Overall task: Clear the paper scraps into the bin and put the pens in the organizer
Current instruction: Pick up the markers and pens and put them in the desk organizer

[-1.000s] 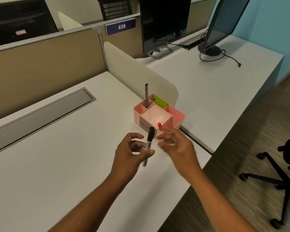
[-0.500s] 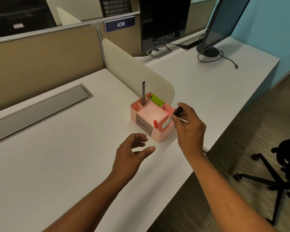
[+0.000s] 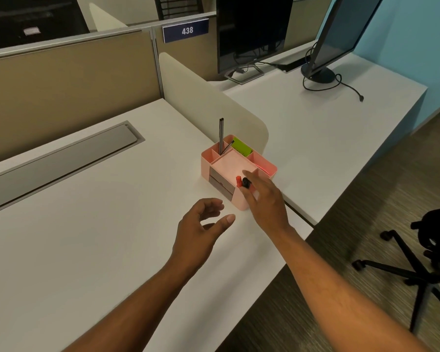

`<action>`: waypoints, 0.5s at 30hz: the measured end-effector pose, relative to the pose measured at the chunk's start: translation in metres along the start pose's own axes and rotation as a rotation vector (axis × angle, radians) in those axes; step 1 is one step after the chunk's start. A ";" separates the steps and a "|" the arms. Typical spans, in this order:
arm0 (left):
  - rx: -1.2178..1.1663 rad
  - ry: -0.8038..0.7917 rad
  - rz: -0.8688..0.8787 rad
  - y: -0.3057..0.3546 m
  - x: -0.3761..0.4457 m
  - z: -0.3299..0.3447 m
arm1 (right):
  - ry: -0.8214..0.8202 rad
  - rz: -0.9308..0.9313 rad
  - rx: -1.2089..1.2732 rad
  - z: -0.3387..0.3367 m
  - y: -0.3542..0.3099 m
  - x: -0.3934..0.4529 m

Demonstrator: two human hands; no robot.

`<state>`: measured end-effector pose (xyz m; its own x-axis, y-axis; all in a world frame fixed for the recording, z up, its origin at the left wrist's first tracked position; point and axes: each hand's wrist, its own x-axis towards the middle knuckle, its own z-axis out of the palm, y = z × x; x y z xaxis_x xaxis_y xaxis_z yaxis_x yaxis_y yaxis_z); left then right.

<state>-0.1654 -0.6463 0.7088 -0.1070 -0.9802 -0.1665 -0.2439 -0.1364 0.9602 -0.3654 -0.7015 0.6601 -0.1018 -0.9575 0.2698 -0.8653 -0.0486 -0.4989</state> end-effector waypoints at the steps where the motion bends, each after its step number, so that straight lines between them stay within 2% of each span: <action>1: 0.011 -0.001 0.009 0.000 0.000 -0.001 | 0.017 0.001 0.004 0.000 -0.001 -0.003; 6: 0.101 -0.010 0.090 -0.003 -0.006 -0.007 | 0.157 0.000 0.011 -0.004 -0.017 -0.040; 9: 0.312 -0.030 0.194 -0.010 -0.016 -0.013 | 0.216 -0.028 -0.093 -0.005 -0.034 -0.071; 15: 0.601 -0.064 0.469 -0.050 -0.052 -0.031 | 0.121 0.018 -0.350 -0.003 -0.077 -0.149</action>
<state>-0.1176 -0.5926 0.6761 -0.3802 -0.9034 0.1984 -0.6391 0.4117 0.6496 -0.2853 -0.5537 0.6611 -0.1579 -0.9156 0.3699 -0.9761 0.0881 -0.1986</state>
